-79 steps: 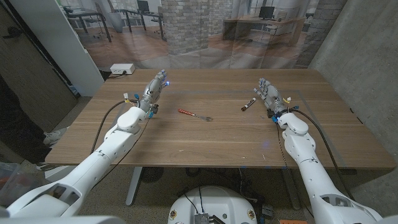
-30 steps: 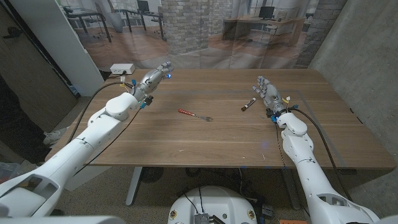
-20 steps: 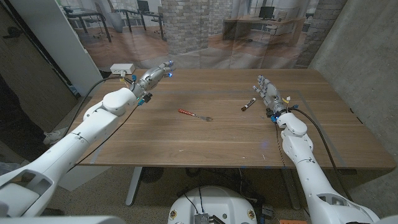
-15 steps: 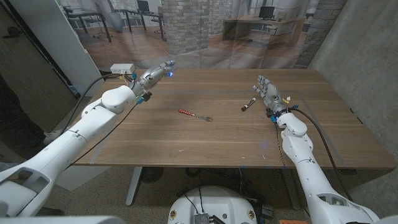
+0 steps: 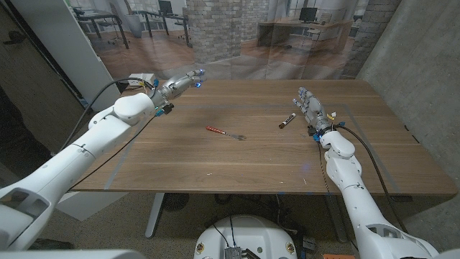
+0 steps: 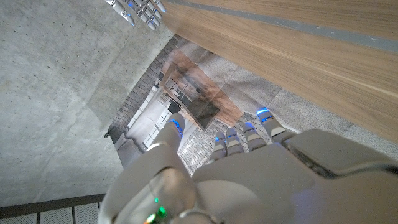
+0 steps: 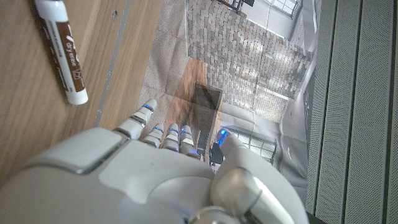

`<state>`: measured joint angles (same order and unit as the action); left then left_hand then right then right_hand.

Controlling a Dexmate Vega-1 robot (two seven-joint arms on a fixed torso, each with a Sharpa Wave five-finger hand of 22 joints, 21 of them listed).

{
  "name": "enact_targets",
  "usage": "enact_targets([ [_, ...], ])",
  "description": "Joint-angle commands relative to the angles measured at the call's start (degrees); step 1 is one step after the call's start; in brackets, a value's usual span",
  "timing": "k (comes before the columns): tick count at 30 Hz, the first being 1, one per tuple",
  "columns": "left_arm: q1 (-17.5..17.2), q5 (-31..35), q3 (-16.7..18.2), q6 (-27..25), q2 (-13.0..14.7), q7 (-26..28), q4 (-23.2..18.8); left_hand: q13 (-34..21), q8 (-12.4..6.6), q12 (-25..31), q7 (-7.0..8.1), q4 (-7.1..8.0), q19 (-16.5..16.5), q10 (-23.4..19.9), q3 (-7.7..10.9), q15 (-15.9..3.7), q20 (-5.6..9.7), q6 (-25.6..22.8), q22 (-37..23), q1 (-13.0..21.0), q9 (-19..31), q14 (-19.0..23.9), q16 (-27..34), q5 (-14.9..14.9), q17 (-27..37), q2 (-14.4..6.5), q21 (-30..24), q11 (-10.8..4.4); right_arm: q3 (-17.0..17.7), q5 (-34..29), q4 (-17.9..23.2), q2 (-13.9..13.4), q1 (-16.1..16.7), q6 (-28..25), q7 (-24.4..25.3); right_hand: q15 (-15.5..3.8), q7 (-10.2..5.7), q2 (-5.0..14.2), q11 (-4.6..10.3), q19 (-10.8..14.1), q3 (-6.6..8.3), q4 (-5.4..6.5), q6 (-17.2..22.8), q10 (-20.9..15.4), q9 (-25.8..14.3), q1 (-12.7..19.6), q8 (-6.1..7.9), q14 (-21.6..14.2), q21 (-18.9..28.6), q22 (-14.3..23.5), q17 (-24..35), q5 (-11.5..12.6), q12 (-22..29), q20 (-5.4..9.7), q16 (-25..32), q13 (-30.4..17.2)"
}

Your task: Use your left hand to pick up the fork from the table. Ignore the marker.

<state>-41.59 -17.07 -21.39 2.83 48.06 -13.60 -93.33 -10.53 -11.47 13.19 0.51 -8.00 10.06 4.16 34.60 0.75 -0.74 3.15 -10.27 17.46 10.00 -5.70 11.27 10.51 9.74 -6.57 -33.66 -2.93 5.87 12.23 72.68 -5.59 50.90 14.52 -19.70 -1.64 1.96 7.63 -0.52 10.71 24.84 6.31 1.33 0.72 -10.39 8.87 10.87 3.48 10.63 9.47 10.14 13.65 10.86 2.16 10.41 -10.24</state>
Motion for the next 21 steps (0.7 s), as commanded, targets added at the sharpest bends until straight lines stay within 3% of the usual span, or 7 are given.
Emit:
enact_targets([
  [1,2.12,1.96,-0.80,-2.74,2.83,-3.82,-2.64,-0.15,-0.35,0.49,0.27,-0.49,-0.08,-0.63,0.11,0.01,-0.09,-0.45,-0.08,1.16,0.12,0.69,0.16,-0.26,0.12,0.06,0.15,0.04,-0.08,0.33,-0.19,0.11,0.19,0.65,0.05,0.31,-0.03,-0.06,0.09,0.31,0.26,-0.21,0.28,-0.09,-0.17,0.51,0.36,0.04,0.46,0.28,0.16,0.18,0.12,0.95,0.26,-0.32],
  [21,7.54,5.94,-3.12,-6.34,6.04,-11.30,-5.01,-0.25,-0.49,0.73,1.02,-2.18,-2.48,-3.90,-0.75,-1.23,1.05,-3.33,-0.04,4.13,0.16,3.35,0.20,-0.40,0.18,2.32,0.62,-0.80,-0.01,0.76,-0.26,0.54,0.81,1.12,0.30,0.35,0.03,-0.33,-0.08,0.40,0.12,-0.24,0.33,-0.14,-0.17,0.32,0.32,0.01,0.46,0.28,0.20,0.18,0.11,0.89,0.26,-0.32],
])
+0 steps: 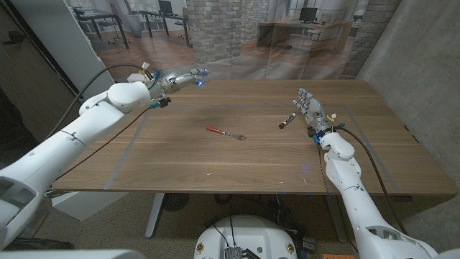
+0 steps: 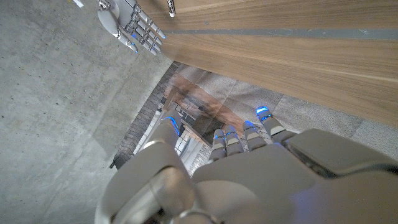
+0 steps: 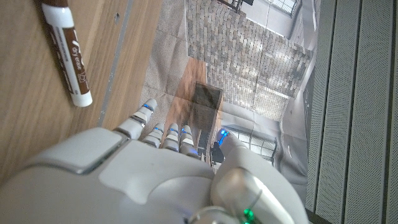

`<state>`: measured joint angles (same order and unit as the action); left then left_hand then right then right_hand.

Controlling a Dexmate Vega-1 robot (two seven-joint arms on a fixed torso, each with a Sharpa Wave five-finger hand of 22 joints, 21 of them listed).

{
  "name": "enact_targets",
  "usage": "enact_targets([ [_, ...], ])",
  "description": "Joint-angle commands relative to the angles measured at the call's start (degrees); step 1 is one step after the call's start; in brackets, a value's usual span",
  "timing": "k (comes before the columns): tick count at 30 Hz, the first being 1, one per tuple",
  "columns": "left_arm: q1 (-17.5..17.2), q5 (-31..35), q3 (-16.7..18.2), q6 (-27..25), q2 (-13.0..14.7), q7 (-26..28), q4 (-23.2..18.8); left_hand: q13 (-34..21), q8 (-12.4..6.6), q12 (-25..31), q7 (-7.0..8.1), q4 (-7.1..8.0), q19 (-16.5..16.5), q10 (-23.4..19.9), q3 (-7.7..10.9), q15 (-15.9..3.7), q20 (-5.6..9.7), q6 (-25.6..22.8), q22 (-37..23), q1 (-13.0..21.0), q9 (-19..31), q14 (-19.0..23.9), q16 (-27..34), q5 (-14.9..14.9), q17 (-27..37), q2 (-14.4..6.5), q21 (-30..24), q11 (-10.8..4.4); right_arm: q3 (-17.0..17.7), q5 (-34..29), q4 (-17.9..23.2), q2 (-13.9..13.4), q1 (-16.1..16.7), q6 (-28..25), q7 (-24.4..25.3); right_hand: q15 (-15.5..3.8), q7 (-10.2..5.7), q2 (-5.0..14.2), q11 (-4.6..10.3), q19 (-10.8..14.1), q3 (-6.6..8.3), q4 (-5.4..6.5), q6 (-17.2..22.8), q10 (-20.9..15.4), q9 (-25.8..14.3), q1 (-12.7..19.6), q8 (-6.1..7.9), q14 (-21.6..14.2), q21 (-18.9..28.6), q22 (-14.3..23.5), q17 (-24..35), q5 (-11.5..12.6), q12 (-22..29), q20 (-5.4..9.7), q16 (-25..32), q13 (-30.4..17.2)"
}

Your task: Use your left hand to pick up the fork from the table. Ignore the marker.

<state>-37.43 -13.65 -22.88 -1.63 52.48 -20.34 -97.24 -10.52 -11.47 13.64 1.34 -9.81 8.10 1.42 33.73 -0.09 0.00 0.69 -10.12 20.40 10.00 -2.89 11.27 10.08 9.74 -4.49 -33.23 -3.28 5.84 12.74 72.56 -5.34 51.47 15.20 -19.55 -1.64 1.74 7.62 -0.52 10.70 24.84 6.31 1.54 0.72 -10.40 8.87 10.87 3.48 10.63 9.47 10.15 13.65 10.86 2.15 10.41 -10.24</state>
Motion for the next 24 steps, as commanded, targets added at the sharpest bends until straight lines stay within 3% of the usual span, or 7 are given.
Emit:
enact_targets([
  [1,3.72,2.79,-1.81,-2.05,1.70,-4.95,-1.16,-0.26,-0.51,0.29,0.18,-0.41,-0.57,-1.24,0.12,-0.42,0.29,-0.96,-0.19,1.31,0.16,0.61,0.20,0.03,0.18,0.29,0.21,-0.40,0.03,0.28,-0.22,0.34,0.22,0.48,0.17,0.37,0.28,-0.35,-0.08,0.43,0.11,-0.25,0.13,-0.15,-0.16,0.31,0.32,-0.01,0.46,0.28,0.19,0.18,0.11,0.88,0.27,-0.33],
  [6,5.30,4.01,-2.63,-2.70,1.99,-6.84,-1.29,-0.27,-0.55,0.28,0.94,-0.62,-1.02,-1.80,0.03,-0.53,0.49,-1.42,-0.17,2.34,0.17,1.18,0.19,0.04,0.18,0.83,0.34,-0.43,-0.03,0.35,-0.63,0.41,0.10,0.78,0.16,0.38,0.24,-0.36,-0.10,0.42,0.09,-0.24,0.17,-0.19,-0.16,0.27,0.33,-0.02,0.46,0.28,0.20,0.19,0.11,0.85,0.27,-0.33],
  [13,7.56,5.71,-3.65,-3.72,2.24,-9.31,-1.46,-0.30,-0.70,0.44,1.09,-0.73,-1.35,-2.84,-0.08,-0.70,0.39,-2.20,-0.15,3.53,0.18,1.75,0.16,0.08,0.18,1.44,0.56,-0.51,-0.10,0.50,-1.45,0.51,-0.23,1.10,0.06,0.37,0.32,-0.37,-0.16,0.47,0.08,-0.24,0.16,-0.20,-0.16,0.23,0.31,-0.04,0.46,0.28,0.20,0.20,0.11,0.90,0.27,-0.33],
  [14,7.88,6.00,-3.81,-3.77,2.26,-9.64,-1.45,-0.31,-0.71,0.46,1.30,-0.76,-1.52,-3.14,-0.13,-0.88,0.61,-2.37,-0.15,3.94,0.19,1.89,0.13,0.11,0.18,1.67,0.62,-1.07,-0.11,0.54,-1.60,0.53,-0.29,1.15,0.01,0.38,0.32,-0.37,-0.16,0.47,0.08,-0.24,0.17,-0.20,-0.16,0.22,0.32,-0.04,0.46,0.28,0.20,0.20,0.11,0.90,0.27,-0.33],
  [24,11.05,7.62,-5.44,-4.46,1.68,-13.41,-0.87,-0.34,-1.10,0.74,1.24,-0.77,-2.30,-5.22,0.07,-0.96,0.61,-4.40,-0.13,6.92,0.20,3.03,0.08,0.22,0.17,1.99,1.04,-0.70,-0.12,0.82,-2.92,0.62,-0.86,1.77,-0.28,0.39,0.36,-0.41,-0.19,0.48,0.07,-0.27,0.17,-0.22,-0.16,0.18,0.30,-0.06,0.45,0.28,0.20,0.22,0.10,0.84,0.27,-0.33],
])
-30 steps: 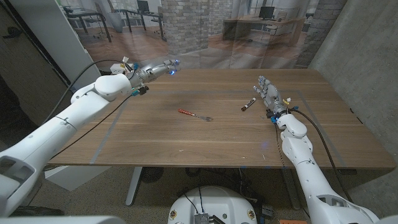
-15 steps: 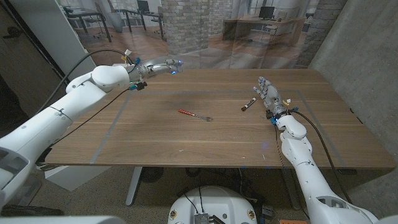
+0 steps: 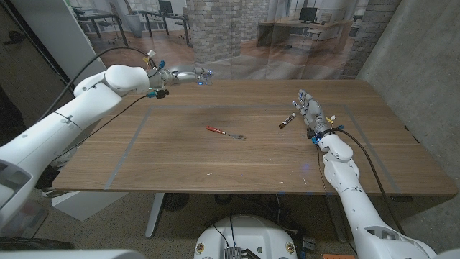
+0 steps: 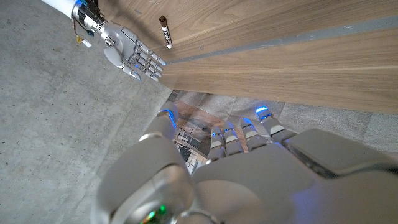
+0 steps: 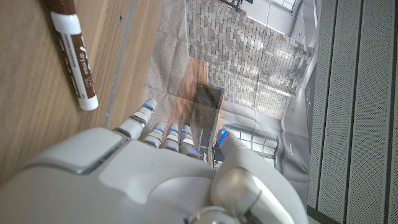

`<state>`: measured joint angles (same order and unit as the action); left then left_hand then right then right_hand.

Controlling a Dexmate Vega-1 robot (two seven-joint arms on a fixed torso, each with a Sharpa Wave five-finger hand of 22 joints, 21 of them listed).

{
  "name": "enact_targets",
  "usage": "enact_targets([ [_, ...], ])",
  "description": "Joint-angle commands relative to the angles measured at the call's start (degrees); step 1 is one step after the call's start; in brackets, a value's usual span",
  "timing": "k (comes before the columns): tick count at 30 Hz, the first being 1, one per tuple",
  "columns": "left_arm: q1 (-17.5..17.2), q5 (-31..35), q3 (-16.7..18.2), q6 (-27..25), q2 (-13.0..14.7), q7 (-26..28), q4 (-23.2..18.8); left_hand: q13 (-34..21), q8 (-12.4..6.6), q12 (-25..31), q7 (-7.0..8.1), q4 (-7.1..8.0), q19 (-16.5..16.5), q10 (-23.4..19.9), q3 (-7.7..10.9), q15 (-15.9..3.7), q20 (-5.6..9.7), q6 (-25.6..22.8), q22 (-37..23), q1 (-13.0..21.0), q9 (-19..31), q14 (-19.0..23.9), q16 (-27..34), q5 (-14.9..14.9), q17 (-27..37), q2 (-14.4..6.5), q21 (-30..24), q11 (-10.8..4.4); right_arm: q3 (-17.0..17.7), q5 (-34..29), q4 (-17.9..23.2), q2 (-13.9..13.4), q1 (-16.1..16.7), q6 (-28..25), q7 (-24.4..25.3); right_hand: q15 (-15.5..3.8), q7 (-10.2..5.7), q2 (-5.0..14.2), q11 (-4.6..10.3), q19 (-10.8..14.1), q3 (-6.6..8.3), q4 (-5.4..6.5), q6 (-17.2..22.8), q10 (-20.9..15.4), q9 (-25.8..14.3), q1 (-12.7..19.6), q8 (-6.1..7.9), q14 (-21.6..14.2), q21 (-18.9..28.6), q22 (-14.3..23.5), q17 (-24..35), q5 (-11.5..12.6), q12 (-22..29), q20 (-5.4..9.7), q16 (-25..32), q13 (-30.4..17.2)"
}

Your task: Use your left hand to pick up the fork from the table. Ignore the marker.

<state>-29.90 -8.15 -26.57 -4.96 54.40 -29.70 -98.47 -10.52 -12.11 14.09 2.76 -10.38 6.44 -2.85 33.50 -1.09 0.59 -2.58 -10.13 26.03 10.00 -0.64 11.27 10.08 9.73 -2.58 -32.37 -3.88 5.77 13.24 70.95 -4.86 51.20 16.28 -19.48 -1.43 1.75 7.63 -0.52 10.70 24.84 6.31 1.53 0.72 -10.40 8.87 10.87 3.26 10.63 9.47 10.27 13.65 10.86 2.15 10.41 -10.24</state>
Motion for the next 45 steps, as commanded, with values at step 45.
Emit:
enact_targets([
  [45,16.49,15.07,-9.71,-2.19,-2.34,-22.25,-0.72,-0.51,-0.64,0.02,0.45,-0.12,-3.12,-6.47,-2.25,-1.31,0.80,-7.23,-0.09,13.42,0.26,4.09,-0.23,1.84,0.24,6.76,2.71,-1.39,0.13,0.97,-1.37,0.58,0.04,2.11,-0.09,0.21,0.31,-0.54,-0.24,0.76,-0.05,-0.29,0.43,-0.57,-0.16,-0.17,0.31,-0.15,0.49,0.28,0.10,0.33,0.15,0.84,0.33,-0.33],
])
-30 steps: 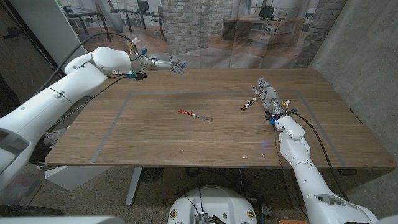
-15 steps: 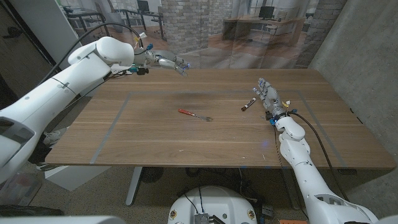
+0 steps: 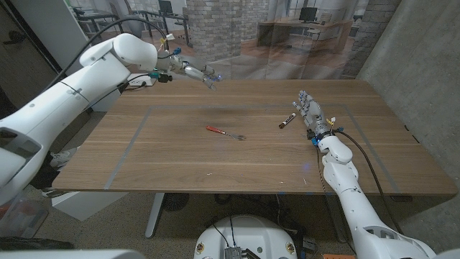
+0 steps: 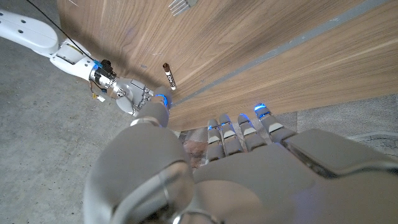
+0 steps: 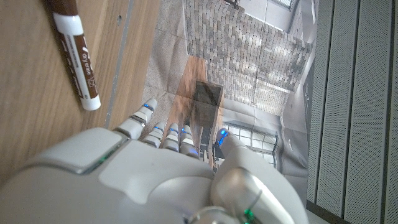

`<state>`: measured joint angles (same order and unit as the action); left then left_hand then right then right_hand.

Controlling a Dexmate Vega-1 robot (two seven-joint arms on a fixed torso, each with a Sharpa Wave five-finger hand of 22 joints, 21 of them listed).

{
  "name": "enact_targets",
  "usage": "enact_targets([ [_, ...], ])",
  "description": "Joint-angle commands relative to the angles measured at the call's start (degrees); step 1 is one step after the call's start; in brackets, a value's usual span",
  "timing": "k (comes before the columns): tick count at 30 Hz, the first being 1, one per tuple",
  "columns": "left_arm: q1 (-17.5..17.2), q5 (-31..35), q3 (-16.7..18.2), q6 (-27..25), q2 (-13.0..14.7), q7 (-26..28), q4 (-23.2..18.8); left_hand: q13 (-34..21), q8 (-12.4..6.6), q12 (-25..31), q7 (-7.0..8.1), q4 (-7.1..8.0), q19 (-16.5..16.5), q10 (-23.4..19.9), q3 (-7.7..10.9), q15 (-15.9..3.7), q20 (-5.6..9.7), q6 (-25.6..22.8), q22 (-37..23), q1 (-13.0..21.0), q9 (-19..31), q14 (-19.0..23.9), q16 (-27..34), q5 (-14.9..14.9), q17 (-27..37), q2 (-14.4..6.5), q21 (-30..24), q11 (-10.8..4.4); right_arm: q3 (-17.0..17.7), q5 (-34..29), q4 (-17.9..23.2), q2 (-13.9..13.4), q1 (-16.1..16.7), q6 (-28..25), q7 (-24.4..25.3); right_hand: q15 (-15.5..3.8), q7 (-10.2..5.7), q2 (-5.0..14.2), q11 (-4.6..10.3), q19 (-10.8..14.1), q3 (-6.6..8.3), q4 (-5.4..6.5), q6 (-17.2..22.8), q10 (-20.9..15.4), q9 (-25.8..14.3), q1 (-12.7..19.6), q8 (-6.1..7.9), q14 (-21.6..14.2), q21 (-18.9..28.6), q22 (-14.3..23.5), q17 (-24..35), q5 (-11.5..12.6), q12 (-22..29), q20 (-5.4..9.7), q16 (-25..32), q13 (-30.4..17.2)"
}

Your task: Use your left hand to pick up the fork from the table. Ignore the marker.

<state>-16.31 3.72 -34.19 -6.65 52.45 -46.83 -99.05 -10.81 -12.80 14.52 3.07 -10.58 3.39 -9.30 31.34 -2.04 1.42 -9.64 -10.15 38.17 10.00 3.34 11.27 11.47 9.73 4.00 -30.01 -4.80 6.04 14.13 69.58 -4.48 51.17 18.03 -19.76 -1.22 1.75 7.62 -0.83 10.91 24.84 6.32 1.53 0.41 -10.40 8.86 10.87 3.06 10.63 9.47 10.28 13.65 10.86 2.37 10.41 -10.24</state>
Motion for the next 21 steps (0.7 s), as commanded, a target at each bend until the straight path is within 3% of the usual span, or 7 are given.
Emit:
enact_targets([
  [1,3.31,3.62,-2.38,-0.52,-0.47,-5.76,-0.14,-0.22,0.10,-0.44,0.22,0.08,-0.06,-0.02,-0.10,-0.29,-0.09,-0.11,-0.07,1.47,0.27,0.05,-0.26,0.46,0.24,0.20,0.40,-0.49,-0.16,0.07,-0.01,0.22,0.06,0.40,0.24,-0.05,0.31,-0.54,0.05,0.55,-0.05,-0.28,0.44,-0.27,-0.15,-0.18,0.30,0.04,0.49,0.28,0.10,0.33,0.16,0.63,0.33,-0.33],
  [21,7.52,12.28,-5.47,1.81,-2.04,-11.90,0.11,-0.43,0.24,-0.55,0.91,0.23,-2.65,-1.80,-0.58,-1.06,-0.25,-1.54,-0.11,9.40,0.43,1.06,-0.07,0.75,0.26,1.23,1.29,-2.11,-0.54,0.11,-2.28,0.41,-1.28,1.10,0.22,-0.06,0.26,-0.62,0.02,0.73,-0.12,-0.28,0.79,-0.50,-0.15,-0.38,0.38,-0.19,0.50,0.27,0.09,0.40,0.18,0.53,0.36,-0.33],
])
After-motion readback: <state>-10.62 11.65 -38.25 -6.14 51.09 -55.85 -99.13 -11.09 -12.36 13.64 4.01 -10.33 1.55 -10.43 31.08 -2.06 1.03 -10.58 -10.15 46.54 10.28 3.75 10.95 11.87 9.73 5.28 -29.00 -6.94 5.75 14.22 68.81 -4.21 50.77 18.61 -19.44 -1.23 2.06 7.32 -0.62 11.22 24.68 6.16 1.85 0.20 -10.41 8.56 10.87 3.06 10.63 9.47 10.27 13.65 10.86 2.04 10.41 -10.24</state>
